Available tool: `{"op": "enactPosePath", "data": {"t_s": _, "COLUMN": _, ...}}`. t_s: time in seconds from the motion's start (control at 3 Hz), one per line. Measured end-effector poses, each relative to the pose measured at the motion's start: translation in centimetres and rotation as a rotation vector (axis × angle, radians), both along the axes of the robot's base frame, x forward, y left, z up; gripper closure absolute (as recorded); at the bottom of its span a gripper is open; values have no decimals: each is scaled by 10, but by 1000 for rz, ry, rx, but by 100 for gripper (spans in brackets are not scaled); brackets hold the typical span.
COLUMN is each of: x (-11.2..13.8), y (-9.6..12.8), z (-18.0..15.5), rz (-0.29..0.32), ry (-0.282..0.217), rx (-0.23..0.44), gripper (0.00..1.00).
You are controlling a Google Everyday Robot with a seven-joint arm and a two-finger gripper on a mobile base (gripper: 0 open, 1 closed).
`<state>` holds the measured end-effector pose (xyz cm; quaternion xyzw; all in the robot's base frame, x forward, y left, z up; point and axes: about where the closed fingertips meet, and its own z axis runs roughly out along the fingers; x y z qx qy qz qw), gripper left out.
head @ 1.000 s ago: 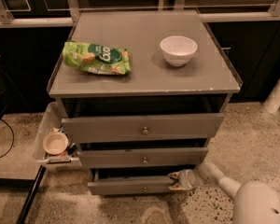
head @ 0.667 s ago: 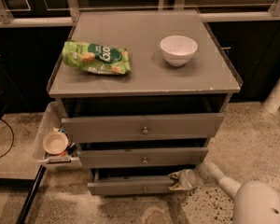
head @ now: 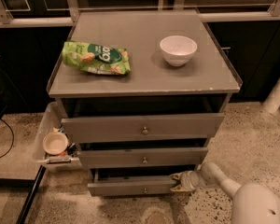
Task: Open bottom drawer
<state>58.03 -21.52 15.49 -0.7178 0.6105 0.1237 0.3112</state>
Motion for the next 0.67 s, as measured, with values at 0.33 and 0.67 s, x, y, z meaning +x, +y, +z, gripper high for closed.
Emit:
{"op": "enactPosePath", "data": {"t_s": 0.33, "x": 0, "y": 1, "z": 0, "rz": 0, "ry": 0, "rx": 0, "gripper": 65}}
{"op": "enactPosePath", "data": {"t_s": 0.67, "x": -18, "y": -4, "z": 7, "rz": 16, "ry": 5, "rx": 11, "gripper": 88}}
